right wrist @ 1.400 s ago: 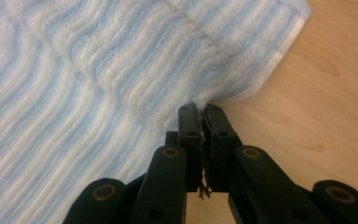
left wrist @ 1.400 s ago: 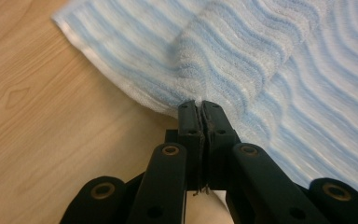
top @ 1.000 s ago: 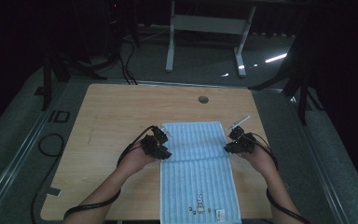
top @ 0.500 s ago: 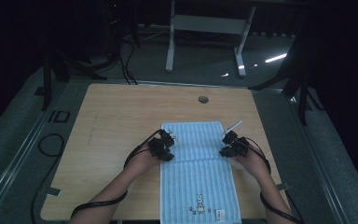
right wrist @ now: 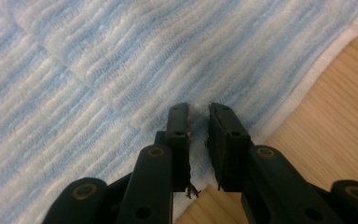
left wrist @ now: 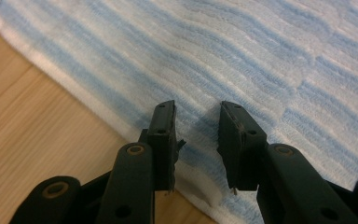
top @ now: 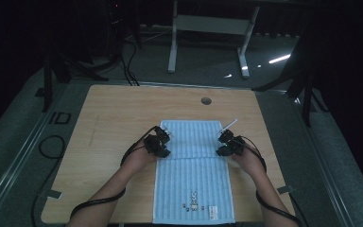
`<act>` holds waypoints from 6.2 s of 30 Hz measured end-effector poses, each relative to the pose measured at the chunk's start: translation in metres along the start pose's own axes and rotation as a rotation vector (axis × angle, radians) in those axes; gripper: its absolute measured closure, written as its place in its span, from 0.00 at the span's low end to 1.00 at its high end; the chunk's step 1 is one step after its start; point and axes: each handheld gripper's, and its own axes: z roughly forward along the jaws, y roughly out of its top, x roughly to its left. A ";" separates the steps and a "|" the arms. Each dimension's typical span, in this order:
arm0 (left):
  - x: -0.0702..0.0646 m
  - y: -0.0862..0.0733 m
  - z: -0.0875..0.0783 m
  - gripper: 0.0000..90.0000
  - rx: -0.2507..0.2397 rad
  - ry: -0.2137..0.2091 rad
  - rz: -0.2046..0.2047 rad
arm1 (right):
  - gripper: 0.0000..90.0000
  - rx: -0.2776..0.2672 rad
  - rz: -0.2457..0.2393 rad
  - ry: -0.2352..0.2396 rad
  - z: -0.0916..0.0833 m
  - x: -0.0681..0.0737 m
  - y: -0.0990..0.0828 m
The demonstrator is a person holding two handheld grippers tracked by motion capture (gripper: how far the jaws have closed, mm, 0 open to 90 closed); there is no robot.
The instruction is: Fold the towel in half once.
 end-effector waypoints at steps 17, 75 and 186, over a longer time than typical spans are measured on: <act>0.017 -0.006 -0.004 0.73 0.008 0.014 -0.039 | 0.82 0.025 -0.029 0.003 0.007 0.009 0.023; 0.100 0.049 0.028 0.96 0.005 0.010 -0.211 | 0.96 0.089 0.133 -0.049 0.039 -0.061 0.114; -0.015 -0.060 -0.023 0.54 -0.072 -0.190 -0.046 | 0.69 -0.130 0.018 0.068 -0.011 0.034 -0.050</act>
